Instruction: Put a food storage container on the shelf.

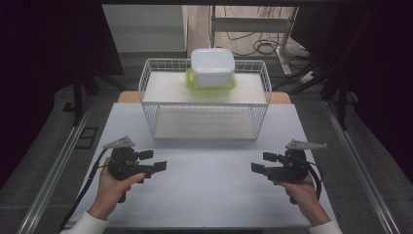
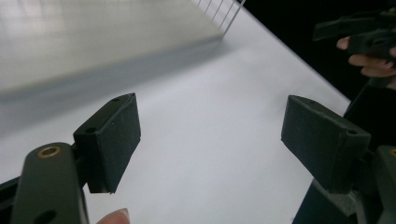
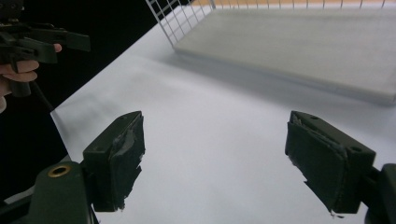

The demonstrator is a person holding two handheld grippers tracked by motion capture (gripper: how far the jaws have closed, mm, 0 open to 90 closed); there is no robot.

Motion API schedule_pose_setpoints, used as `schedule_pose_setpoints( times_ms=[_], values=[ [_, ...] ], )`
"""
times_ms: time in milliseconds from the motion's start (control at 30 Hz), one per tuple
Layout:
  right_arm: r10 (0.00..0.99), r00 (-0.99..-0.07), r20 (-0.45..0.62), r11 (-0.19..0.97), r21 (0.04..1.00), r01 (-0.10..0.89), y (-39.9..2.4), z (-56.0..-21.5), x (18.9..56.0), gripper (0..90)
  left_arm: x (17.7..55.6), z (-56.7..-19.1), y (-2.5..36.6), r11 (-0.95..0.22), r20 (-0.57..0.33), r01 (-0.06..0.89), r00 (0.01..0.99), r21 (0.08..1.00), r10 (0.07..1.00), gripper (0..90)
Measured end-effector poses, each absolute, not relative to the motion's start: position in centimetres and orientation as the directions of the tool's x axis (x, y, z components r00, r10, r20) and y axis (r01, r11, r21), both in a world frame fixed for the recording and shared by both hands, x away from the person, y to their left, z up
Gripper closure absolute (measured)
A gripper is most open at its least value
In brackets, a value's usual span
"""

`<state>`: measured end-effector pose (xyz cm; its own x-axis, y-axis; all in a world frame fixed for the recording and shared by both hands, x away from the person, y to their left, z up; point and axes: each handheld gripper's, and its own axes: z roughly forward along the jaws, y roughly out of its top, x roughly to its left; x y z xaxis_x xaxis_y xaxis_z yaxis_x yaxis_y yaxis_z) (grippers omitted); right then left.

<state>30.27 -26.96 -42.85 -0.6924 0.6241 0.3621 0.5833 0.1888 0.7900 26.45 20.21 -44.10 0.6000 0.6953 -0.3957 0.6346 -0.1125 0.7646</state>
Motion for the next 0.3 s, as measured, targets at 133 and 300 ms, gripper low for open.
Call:
schedule_pose_setpoints(
  times_ms=[133,300],
  values=[
    [0.632,-0.693,0.348,0.19,0.796,0.574,-26.9,-42.9,30.17,19.5,26.35,-44.24,20.22,-0.115,-0.391,0.632,0.601,0.766,0.697,19.5],
    [0.641,-0.703,0.307,0.202,0.817,0.541,-26.86,-43.12,29.69,18.3,26.59,-44.32,20.25,-0.111,-0.4,0.637,0.599,0.763,0.694,18.8]
  ],
)
